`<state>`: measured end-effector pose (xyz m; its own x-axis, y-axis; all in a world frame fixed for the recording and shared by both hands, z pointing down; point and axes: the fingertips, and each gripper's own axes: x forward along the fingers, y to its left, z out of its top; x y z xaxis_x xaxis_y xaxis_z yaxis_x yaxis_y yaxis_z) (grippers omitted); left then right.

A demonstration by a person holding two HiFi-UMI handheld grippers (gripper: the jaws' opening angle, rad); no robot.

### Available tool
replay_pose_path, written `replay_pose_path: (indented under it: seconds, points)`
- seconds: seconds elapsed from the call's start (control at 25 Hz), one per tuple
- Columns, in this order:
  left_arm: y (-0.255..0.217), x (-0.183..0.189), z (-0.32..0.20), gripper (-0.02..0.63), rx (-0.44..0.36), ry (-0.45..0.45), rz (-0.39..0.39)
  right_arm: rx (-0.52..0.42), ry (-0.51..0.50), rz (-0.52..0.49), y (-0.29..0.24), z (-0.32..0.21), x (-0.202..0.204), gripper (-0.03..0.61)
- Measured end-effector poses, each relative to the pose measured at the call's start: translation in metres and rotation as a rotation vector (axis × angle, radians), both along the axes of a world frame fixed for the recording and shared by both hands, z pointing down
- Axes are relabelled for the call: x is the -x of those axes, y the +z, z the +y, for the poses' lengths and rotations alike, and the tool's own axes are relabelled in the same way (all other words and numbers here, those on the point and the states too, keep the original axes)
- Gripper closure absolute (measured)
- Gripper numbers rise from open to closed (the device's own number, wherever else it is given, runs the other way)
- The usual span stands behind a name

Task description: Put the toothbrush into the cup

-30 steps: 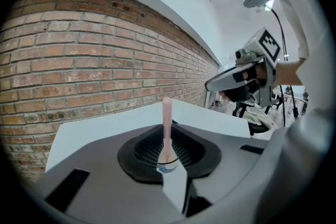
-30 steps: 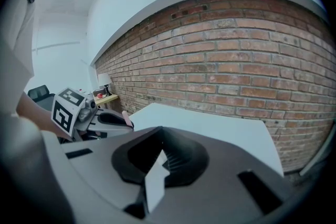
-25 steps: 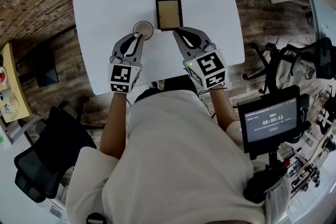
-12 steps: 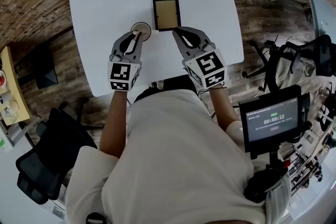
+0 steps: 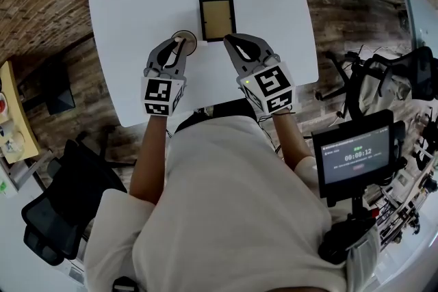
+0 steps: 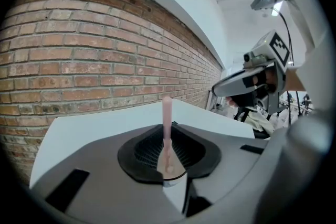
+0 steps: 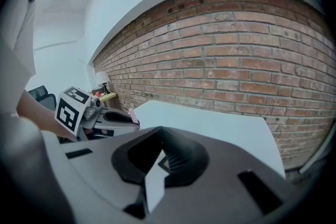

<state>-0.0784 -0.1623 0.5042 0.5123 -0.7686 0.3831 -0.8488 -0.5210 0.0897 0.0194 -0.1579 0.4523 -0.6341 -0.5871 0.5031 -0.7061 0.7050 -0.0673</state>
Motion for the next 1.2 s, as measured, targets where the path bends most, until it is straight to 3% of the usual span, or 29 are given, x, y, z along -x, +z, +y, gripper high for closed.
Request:
replay_pose_path:
  seconds: [0.56,1.2]
  points:
    - [-0.002,-0.007,0.012,0.561,-0.026,0.012,-0.014,-0.002,0.000,-0.006,0.003,0.005,-0.007,0.575]
    - [0.007,0.001,0.014,0.561,0.010,-0.005,-0.007,0.000,-0.009,-0.004,0.003,0.002,-0.001,0.575]
